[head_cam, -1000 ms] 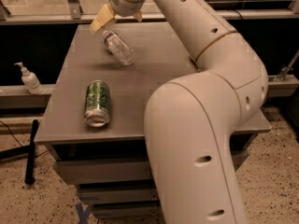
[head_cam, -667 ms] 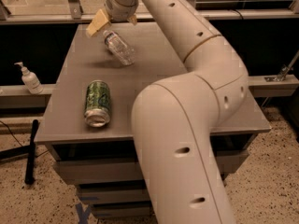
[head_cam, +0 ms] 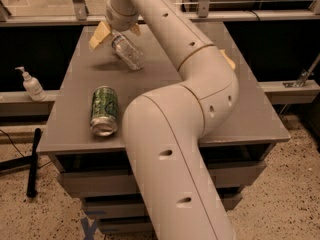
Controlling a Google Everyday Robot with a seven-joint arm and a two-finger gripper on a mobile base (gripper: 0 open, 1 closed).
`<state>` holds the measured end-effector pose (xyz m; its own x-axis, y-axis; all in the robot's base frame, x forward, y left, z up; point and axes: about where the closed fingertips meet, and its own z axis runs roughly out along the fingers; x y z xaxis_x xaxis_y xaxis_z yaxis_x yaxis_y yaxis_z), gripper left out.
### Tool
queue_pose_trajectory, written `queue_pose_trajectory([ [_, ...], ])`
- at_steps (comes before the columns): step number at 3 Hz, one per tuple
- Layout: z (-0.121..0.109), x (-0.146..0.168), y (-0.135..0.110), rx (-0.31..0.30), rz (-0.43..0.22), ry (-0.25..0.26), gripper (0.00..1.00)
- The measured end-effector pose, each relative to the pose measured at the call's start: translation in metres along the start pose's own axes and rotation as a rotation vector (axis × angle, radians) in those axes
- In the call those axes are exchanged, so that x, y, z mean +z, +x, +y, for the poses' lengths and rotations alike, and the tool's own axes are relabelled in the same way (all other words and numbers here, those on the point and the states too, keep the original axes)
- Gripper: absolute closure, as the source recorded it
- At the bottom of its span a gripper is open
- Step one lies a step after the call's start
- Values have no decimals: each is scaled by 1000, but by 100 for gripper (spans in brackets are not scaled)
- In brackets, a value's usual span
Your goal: Place water bottle upright
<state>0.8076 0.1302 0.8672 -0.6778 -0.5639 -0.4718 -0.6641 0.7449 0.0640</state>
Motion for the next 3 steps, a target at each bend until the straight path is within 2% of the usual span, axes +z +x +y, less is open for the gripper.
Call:
queue_pose_trajectory([
  [2, -4, 24, 9, -8, 87, 50, 0],
  [3, -13, 29, 13, -14, 125, 105, 18],
])
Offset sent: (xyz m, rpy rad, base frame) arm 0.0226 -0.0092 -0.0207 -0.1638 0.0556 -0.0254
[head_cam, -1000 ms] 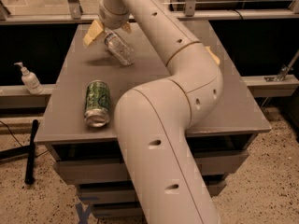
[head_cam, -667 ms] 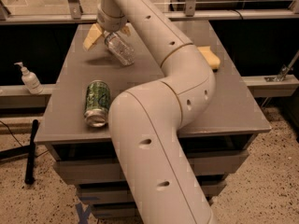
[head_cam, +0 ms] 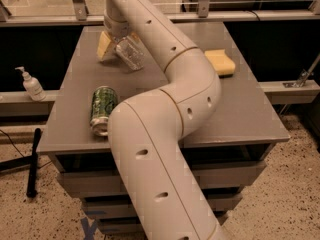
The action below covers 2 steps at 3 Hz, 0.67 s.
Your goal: Place water bottle upright
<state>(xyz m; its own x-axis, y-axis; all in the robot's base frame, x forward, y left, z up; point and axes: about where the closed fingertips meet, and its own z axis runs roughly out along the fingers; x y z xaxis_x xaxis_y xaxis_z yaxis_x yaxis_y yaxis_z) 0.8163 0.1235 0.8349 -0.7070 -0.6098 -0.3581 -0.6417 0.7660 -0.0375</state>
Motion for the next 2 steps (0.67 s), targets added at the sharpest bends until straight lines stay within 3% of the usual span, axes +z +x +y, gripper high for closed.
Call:
queue_pose_trajectory([
  [2, -13, 1, 4, -1, 29, 61, 65],
])
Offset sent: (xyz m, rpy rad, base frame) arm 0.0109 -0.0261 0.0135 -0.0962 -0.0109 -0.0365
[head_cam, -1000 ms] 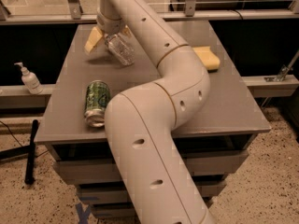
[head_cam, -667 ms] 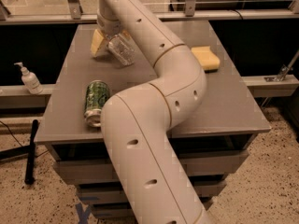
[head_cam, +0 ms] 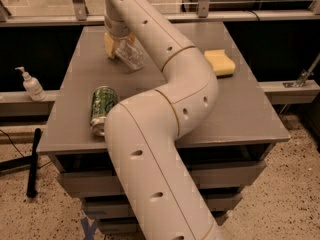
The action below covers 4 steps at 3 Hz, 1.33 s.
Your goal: Place water bottle upright
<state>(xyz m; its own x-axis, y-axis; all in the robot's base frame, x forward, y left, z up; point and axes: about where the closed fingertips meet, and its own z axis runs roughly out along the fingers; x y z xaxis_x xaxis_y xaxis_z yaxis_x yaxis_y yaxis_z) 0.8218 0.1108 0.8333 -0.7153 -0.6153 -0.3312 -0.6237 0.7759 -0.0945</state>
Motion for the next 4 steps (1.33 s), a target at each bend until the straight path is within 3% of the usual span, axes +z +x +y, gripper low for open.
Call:
queue_pose_trajectory([
  [1, -14, -24, 0, -17, -32, 23, 88],
  [2, -35, -68, 2, -47, -105, 41, 100],
  [4, -73, -165, 20, -48, -387, -15, 100],
])
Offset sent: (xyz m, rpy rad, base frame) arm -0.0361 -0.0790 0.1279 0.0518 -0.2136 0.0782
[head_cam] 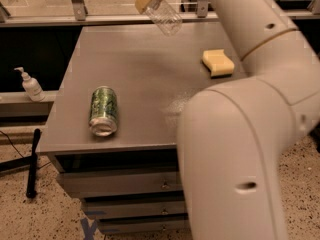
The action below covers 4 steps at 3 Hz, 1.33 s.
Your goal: Place water bottle upright
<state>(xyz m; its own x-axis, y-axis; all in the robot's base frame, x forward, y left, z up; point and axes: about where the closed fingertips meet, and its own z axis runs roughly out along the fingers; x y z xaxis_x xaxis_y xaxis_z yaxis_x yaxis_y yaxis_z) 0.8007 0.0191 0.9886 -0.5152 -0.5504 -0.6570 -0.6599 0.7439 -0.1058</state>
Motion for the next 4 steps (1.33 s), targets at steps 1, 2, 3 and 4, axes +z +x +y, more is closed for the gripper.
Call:
queue_pose_trajectory([
  [1, -4, -64, 5, 29, -175, -33, 100],
  [2, 19, -114, 13, 34, -334, -85, 100],
  [3, 60, -141, 25, 12, -472, -149, 100],
  [4, 74, -137, 40, 25, -516, -167, 100],
])
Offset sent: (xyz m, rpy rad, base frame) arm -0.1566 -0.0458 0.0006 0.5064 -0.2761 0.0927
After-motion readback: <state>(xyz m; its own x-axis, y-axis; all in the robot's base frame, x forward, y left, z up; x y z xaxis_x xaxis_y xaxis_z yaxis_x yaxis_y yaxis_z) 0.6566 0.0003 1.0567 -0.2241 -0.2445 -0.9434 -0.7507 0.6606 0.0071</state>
